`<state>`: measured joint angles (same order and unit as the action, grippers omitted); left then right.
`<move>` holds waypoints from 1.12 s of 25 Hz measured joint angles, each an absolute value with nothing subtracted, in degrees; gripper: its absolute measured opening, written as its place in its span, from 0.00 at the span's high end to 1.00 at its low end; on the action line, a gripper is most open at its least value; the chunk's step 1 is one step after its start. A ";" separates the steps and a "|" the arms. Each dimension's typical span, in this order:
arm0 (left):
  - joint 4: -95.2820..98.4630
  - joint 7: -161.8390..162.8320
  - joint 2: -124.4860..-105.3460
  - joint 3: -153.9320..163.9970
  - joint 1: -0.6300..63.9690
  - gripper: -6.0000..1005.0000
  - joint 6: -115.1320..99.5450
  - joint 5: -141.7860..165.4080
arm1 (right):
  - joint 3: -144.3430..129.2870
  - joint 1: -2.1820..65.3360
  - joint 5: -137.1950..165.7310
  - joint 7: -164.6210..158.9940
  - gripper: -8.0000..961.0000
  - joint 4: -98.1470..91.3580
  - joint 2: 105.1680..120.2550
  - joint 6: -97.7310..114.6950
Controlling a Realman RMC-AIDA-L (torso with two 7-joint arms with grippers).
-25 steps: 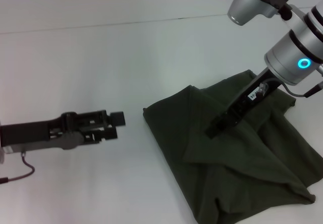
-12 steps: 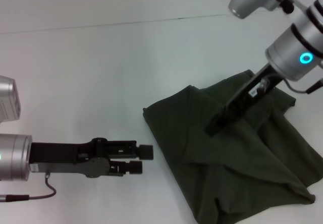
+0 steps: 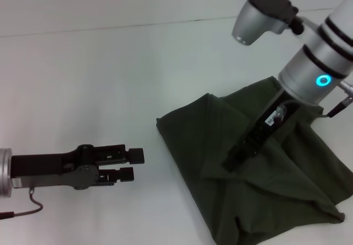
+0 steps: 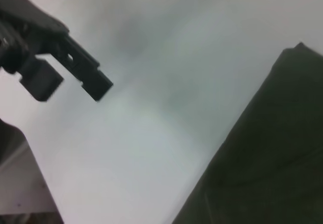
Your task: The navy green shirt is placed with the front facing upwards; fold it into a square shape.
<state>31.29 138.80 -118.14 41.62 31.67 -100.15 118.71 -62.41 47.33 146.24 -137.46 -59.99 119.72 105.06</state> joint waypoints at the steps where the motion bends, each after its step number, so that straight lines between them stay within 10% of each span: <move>1: 31.30 138.78 -118.13 41.50 31.63 0.21 -100.16 118.75 | -63.55 47.33 146.20 -137.86 0.61 -60.06 119.77 104.60; 28: 31.38 138.78 -117.95 40.78 31.50 0.21 -100.20 118.73 | -77.67 47.04 143.14 -144.14 0.61 -60.23 120.23 98.43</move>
<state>31.38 138.78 -117.95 40.78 31.50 -100.20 118.73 -77.67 47.04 143.14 -144.14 -60.23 120.23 98.43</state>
